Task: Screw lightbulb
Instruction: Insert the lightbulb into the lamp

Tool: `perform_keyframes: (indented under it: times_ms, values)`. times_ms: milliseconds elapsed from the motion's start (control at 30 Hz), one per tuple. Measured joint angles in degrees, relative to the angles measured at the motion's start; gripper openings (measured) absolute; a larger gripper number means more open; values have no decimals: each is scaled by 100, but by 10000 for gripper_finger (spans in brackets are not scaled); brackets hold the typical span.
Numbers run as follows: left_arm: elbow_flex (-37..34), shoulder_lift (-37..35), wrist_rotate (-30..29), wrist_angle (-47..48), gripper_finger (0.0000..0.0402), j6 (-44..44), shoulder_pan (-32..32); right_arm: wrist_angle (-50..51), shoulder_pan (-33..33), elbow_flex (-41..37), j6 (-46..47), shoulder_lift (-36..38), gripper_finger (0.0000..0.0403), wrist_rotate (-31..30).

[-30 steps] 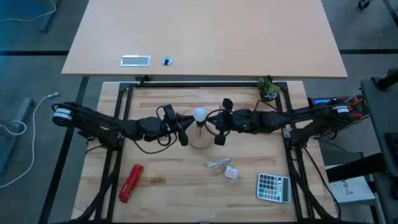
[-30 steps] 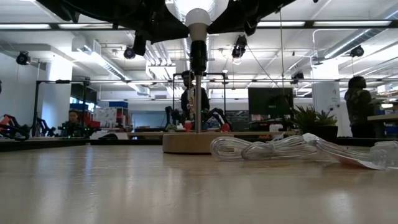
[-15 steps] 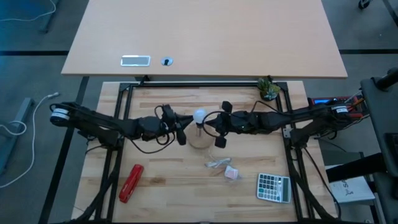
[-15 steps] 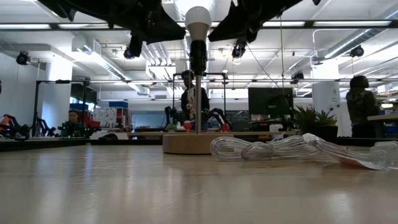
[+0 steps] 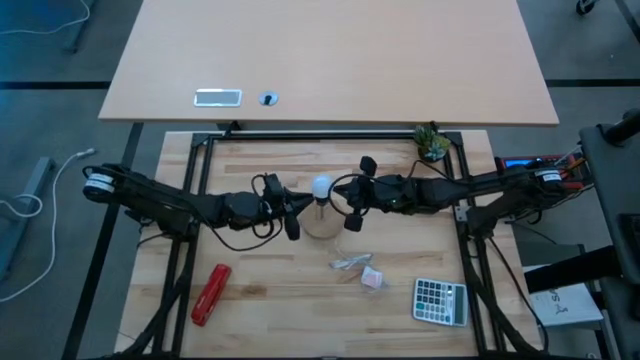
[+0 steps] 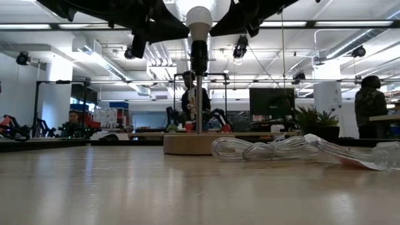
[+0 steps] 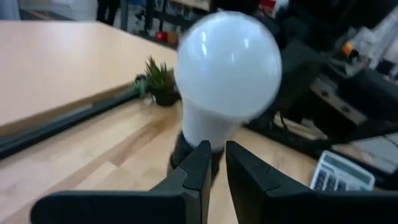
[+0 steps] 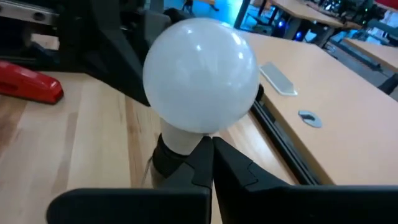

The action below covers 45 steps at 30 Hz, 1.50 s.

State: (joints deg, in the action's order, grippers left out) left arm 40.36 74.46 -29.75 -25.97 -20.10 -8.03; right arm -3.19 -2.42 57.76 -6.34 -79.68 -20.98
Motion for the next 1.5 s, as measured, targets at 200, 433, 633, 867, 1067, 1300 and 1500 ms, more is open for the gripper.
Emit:
perform_keyframes:
  times_ms: [200,433,633,867,1067,1300,1500]
  values:
    - [1,50,-67,-239,41,235,65,-175,-5,0,7,-107,0,250]
    - [1,50,-331,-200,41,243,69,-233,-63,0,78,-157,0,508]
    - [2,50,-696,-174,41,324,76,-295,-200,0,78,-155,0,517]
    - [2,-26,-557,-131,41,339,33,-87,-221,0,125,-102,0,405]
    - [1,-49,-353,-115,41,321,-107,311,-221,0,130,30,0,-159]
    - [1,-50,-75,-39,41,259,-147,152,-133,0,-16,94,0,-214]
    - [2,-50,-113,-55,41,278,-35,10,-118,0,-71,92,0,-125]
